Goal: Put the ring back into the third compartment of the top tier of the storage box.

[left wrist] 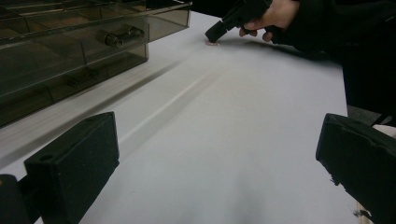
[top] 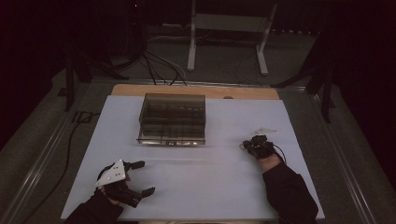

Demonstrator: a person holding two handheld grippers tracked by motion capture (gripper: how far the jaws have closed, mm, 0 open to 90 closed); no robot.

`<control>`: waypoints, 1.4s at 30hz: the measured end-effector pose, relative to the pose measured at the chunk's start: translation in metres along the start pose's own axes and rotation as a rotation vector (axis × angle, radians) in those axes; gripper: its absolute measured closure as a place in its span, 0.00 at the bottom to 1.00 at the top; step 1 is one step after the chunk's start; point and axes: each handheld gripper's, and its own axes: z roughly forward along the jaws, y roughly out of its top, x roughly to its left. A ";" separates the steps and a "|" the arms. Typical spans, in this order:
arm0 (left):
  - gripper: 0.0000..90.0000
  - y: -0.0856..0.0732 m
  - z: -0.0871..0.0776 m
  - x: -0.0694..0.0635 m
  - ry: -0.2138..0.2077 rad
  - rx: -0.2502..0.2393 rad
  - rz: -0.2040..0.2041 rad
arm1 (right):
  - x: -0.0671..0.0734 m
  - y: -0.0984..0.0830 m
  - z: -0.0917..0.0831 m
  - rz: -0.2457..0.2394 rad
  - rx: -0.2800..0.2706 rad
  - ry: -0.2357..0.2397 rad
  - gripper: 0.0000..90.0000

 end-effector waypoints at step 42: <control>0.01 0.000 0.000 -0.001 -0.001 0.000 0.002 | -0.002 0.006 -0.024 0.023 -0.048 0.012 0.97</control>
